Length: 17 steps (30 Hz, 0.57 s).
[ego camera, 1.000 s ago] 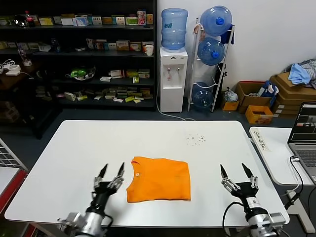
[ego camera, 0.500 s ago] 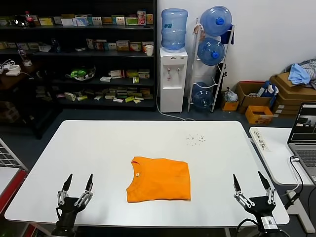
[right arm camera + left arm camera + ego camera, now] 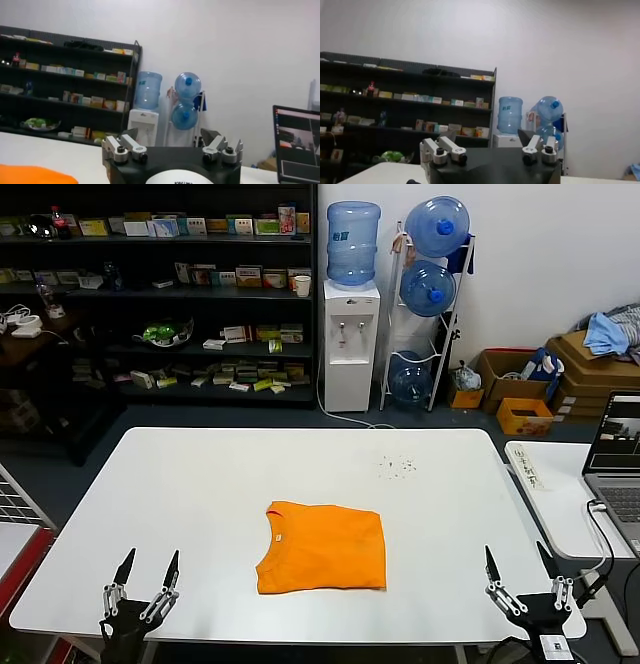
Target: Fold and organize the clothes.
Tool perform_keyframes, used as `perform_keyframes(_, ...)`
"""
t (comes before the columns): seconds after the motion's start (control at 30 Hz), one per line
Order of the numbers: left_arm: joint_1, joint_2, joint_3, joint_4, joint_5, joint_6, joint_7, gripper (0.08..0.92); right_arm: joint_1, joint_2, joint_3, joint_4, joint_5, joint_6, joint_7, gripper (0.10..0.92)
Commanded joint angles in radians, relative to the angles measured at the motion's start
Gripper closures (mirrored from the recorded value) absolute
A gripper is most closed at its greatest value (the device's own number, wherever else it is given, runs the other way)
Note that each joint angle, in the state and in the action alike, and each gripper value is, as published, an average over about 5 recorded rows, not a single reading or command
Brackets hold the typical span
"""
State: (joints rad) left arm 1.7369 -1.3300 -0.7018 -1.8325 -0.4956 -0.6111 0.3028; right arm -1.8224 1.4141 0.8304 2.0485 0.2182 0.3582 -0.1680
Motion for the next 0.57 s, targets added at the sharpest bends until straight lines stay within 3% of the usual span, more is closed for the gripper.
perform_keyframes(0.03,0.018,-0.005,-0.012,0.005,0.006,-0.025,0.014,0.177,-0.011,0.006,0.011,-0.021,0.018,0.020,-0.015,0.203)
perform_keyframes(0.57,0.014,0.000,-0.006,0.008,0.012,-0.017,0.008,0.177,-0.009,-0.002,-0.008,-0.012,0.019,0.014,-0.021,0.203)
